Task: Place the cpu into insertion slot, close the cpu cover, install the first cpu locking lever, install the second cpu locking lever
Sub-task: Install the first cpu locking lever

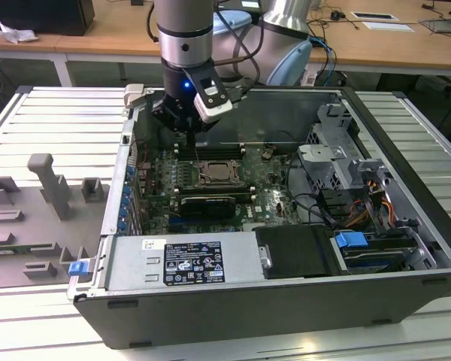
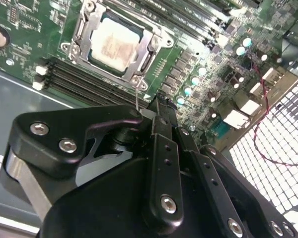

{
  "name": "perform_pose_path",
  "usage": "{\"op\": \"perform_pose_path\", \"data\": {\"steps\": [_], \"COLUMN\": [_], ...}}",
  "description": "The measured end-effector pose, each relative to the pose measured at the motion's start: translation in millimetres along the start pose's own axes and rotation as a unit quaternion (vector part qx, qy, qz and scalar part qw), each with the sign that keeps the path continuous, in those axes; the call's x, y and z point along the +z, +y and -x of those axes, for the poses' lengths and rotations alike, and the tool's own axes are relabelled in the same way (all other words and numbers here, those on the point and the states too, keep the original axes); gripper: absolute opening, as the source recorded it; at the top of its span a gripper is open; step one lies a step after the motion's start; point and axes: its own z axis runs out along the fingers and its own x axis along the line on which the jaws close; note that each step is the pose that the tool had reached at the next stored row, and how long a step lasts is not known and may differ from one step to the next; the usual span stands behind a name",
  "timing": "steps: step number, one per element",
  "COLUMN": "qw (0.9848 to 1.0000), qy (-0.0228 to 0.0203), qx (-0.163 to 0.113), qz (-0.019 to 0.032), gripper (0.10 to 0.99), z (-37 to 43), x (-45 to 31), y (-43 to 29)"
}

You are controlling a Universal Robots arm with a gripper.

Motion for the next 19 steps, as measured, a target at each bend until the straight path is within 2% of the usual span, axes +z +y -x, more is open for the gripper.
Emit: {"op": "perform_pose_path", "data": {"steps": [4, 10, 19], "qw": [1.0, 1.0, 1.0], "qy": [-0.0014, -0.0015, -0.0015], "qx": [-0.001, -0.002, -0.002], "qz": [0.0, 0.0001, 0.0001], "gripper": [0.106, 0.106, 0.106], "z": [-5.4, -9.5, -6.2], "x": [5.1, 10.6, 11.3], "y": [5.8, 23.2, 24.3]}}
